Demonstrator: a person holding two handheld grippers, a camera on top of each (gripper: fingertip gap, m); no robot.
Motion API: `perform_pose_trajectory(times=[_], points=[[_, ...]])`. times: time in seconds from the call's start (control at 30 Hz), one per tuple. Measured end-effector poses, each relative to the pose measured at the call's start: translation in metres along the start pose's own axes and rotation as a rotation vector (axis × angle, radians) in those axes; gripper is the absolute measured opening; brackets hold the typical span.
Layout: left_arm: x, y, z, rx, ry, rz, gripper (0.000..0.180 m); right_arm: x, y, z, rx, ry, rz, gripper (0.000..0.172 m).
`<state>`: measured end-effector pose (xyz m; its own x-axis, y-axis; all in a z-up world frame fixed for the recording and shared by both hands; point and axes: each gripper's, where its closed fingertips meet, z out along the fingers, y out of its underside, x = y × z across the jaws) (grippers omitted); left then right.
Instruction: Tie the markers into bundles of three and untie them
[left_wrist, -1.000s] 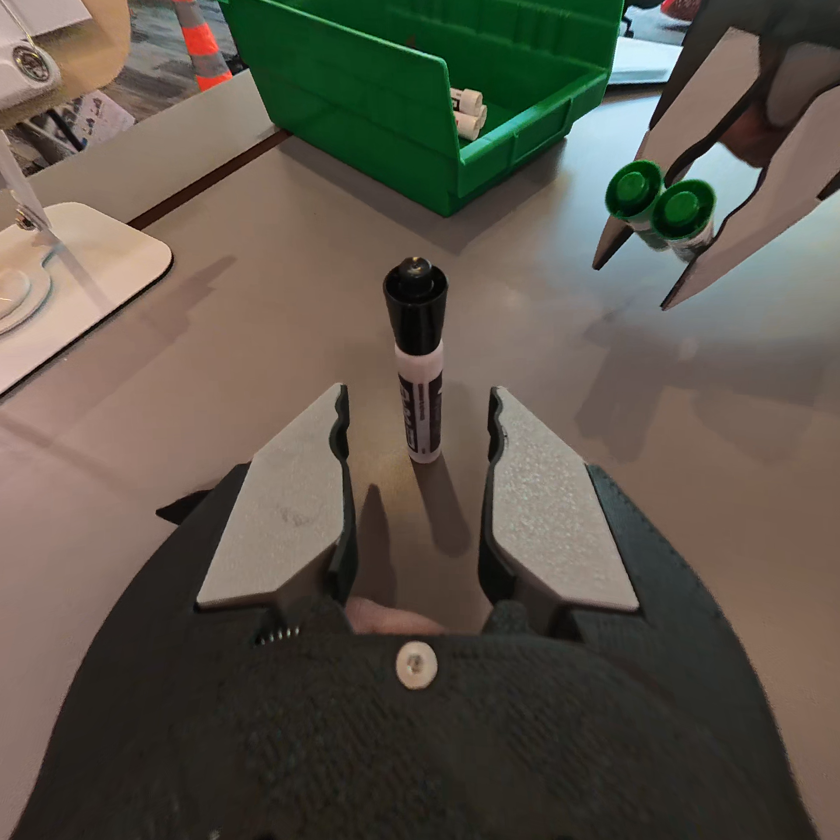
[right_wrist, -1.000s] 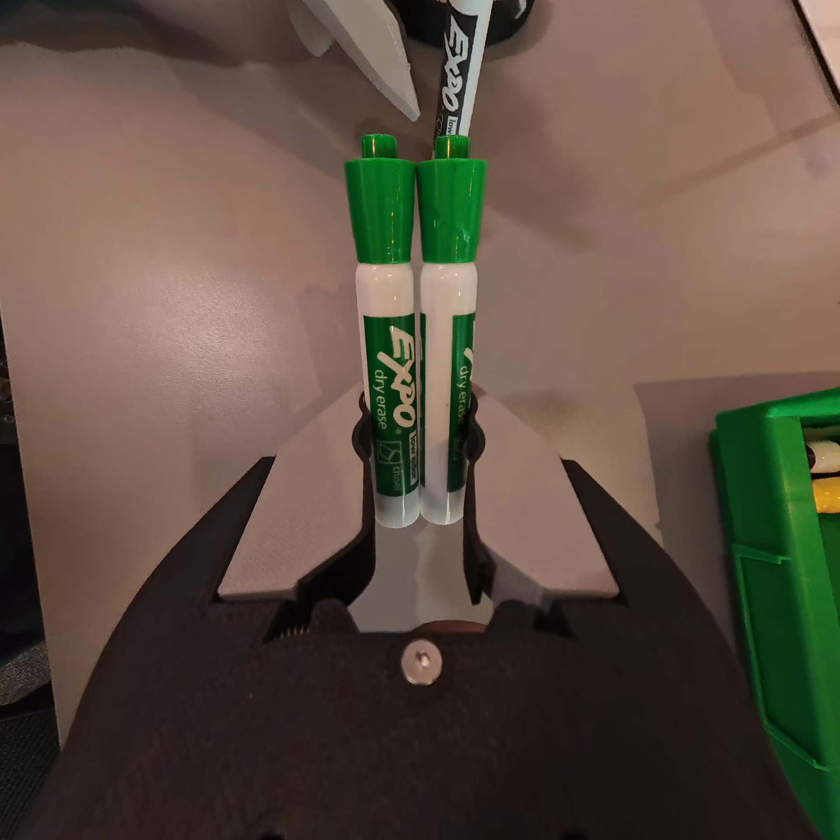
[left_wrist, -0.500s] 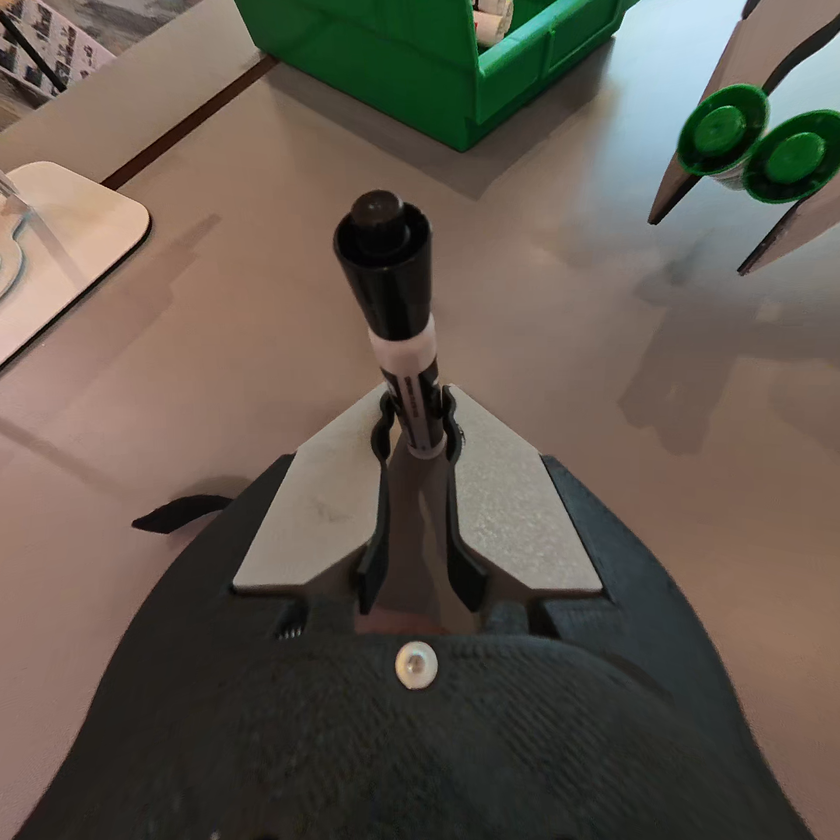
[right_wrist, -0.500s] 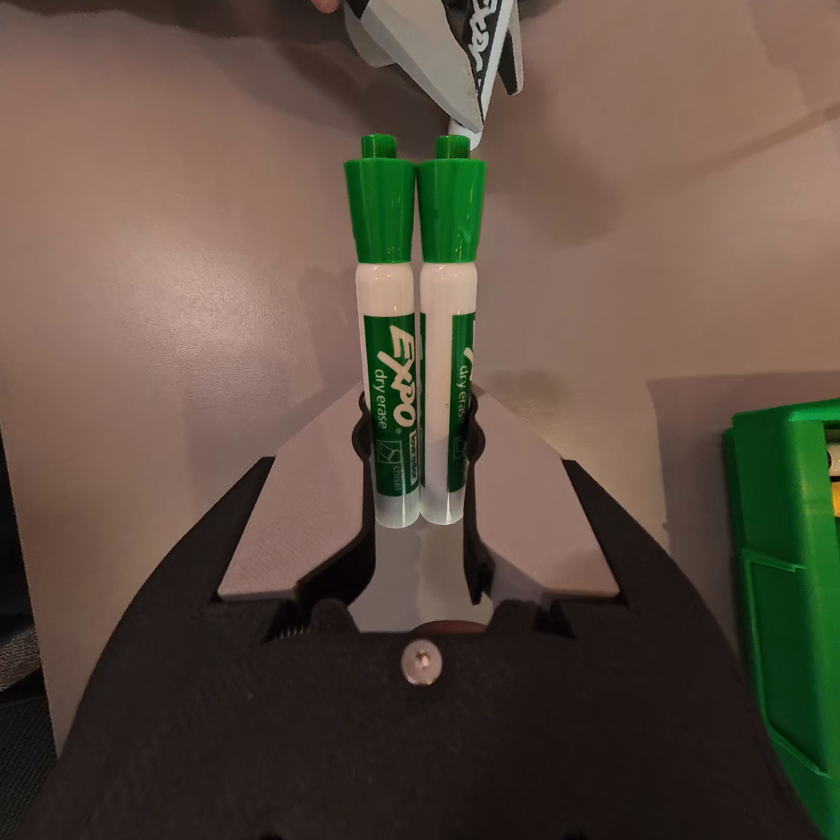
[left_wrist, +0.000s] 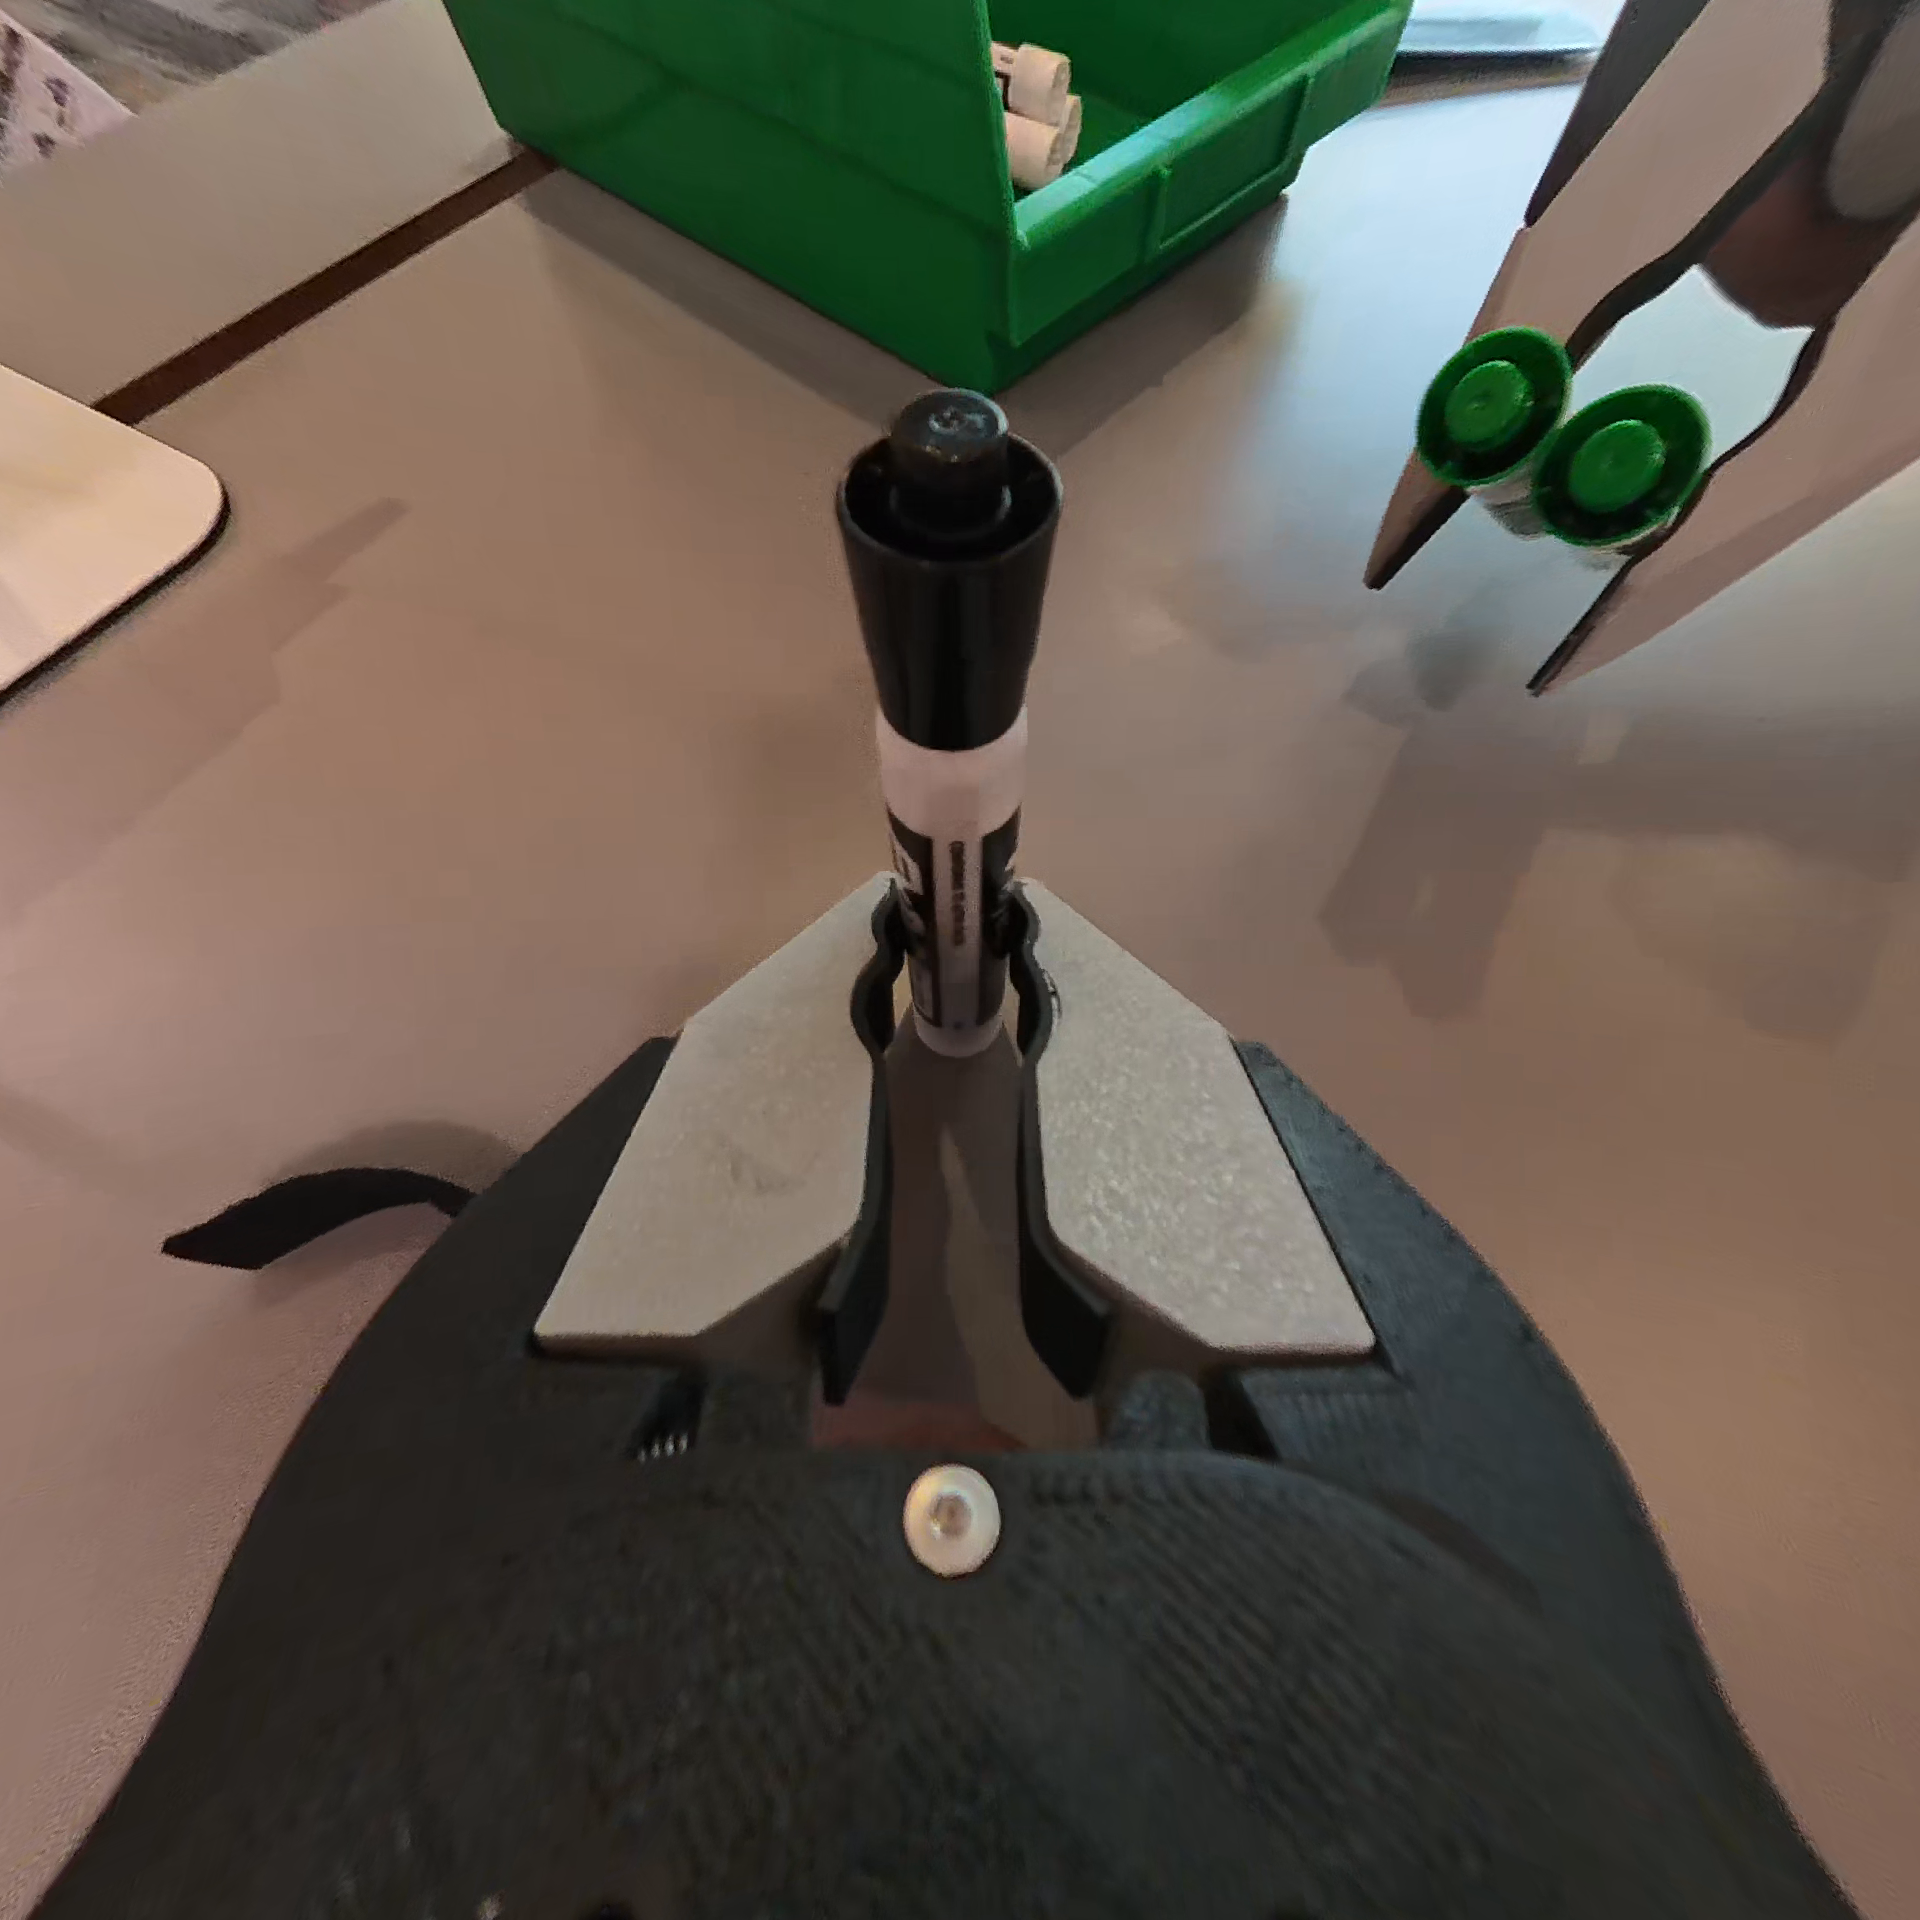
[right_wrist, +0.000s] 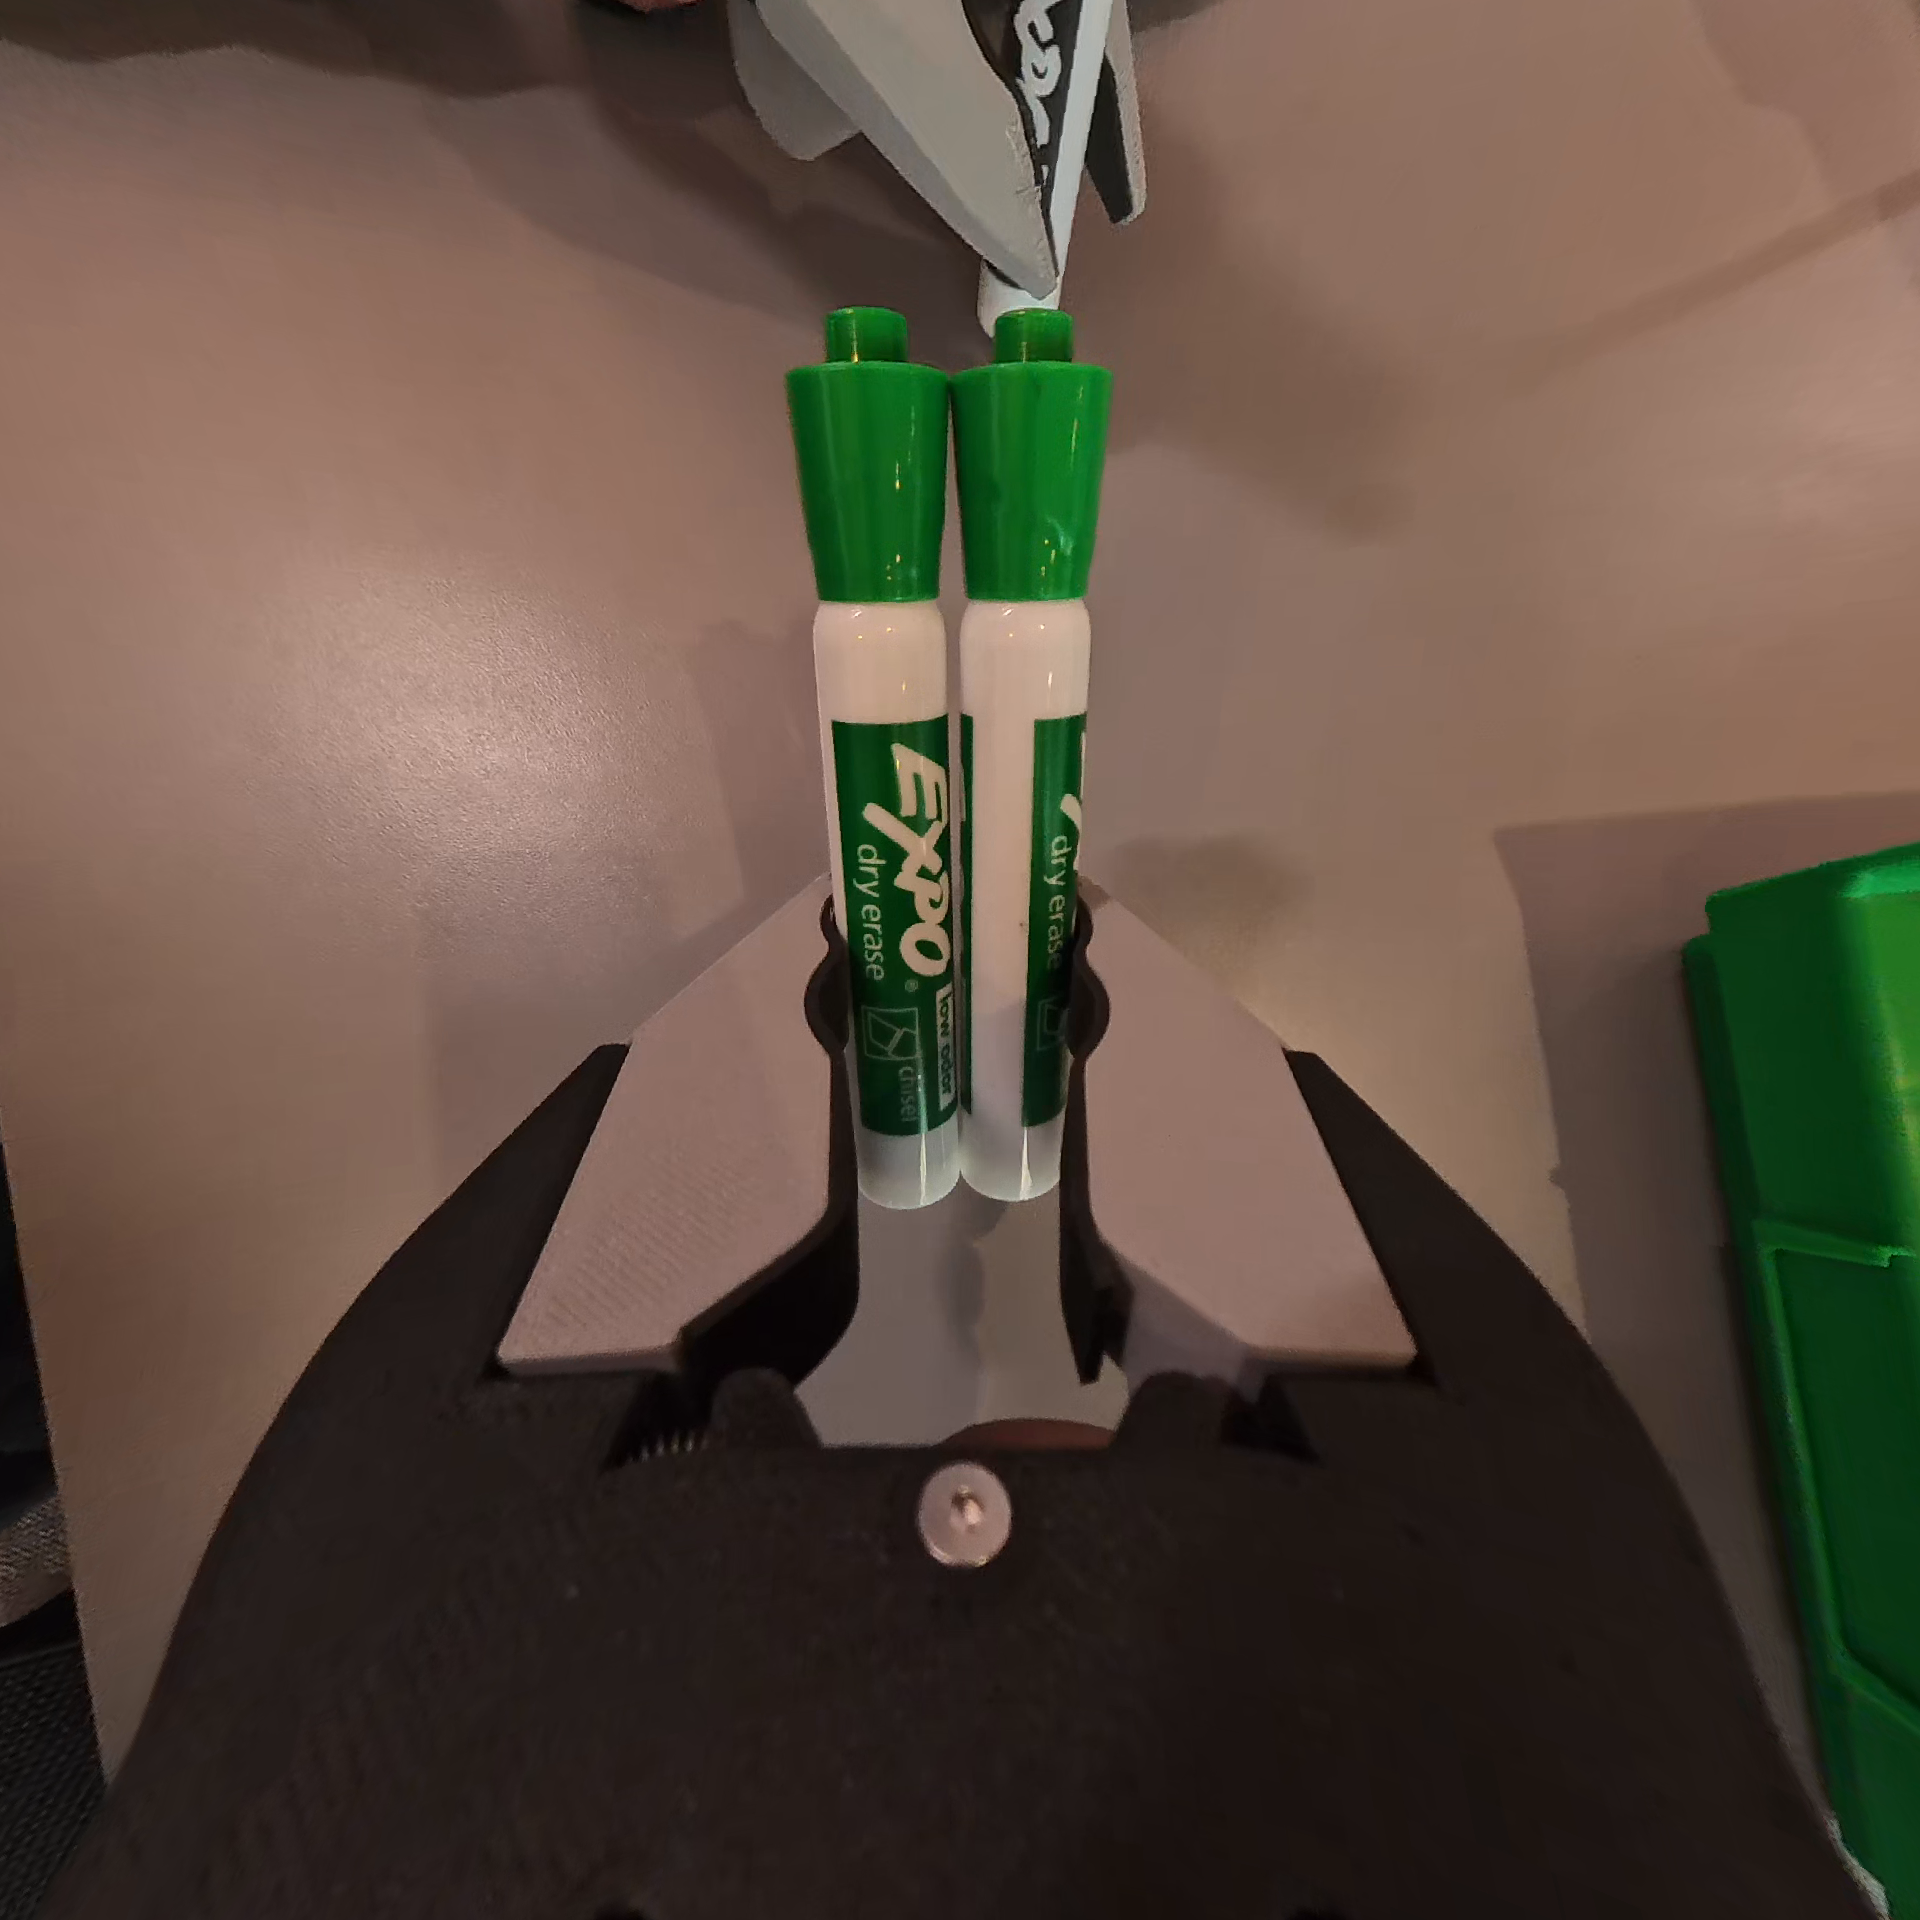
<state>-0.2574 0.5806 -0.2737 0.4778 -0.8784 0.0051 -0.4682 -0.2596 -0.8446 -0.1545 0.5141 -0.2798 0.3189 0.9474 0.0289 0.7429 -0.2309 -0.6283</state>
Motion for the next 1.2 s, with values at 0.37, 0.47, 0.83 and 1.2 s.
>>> perform_pose_trajectory(times=[0.37, 0.47, 0.83, 1.2], points=[[-0.001, -0.020, -0.015, 0.076, -0.036, 0.020, 0.043, -0.001, 0.002, -0.002, 0.020, -0.001, 0.007, 0.036], [0.000, -0.040, -0.034, 0.158, -0.030, 0.022, 0.048, -0.003, 0.003, -0.003, 0.015, -0.003, 0.005, 0.036], [0.003, -0.064, -0.059, -0.250, 0.119, 0.351, 0.063, -0.009, -0.003, -0.010, 0.023, -0.010, -0.018, 0.036], [-0.010, -0.033, -0.042, -0.827, 0.128, 0.520, 0.046, -0.010, 0.001, -0.017, 0.066, -0.011, -0.013, 0.036]])
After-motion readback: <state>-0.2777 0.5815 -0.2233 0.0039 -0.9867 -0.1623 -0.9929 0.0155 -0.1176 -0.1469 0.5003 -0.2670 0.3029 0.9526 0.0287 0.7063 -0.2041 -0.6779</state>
